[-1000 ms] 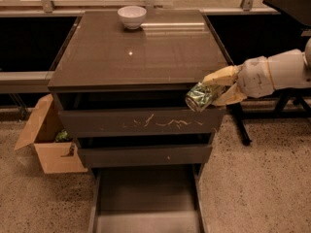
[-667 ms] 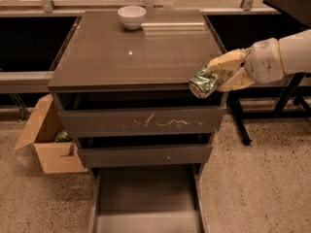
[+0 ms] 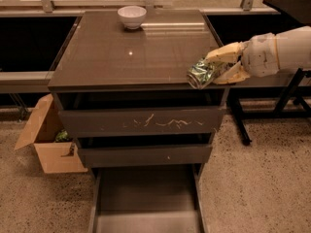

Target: Pick green can from bottom drawer and place on counter

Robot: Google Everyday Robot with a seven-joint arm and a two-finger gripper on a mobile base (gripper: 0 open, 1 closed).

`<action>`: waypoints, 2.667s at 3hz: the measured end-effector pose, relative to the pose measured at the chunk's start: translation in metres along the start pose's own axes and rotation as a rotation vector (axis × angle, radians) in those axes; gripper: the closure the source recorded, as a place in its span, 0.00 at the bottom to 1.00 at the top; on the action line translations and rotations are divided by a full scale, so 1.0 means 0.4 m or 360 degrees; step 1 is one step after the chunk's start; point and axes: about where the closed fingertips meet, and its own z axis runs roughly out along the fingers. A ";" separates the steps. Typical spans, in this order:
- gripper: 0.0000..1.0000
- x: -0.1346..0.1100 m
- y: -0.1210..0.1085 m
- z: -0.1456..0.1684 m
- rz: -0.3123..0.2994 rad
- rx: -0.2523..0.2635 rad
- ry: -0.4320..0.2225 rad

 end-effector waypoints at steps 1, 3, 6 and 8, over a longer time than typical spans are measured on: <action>1.00 0.082 -0.040 0.025 0.0086 0.0078 -0.0022; 1.00 0.196 -0.111 0.031 0.0256 0.0218 -0.0004; 1.00 0.284 -0.202 0.167 0.0650 0.0409 -0.0062; 1.00 0.278 -0.163 0.264 0.1139 0.0259 -0.0151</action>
Offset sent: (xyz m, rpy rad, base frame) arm 0.1320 -0.0123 0.0492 0.2923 0.1588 -0.1285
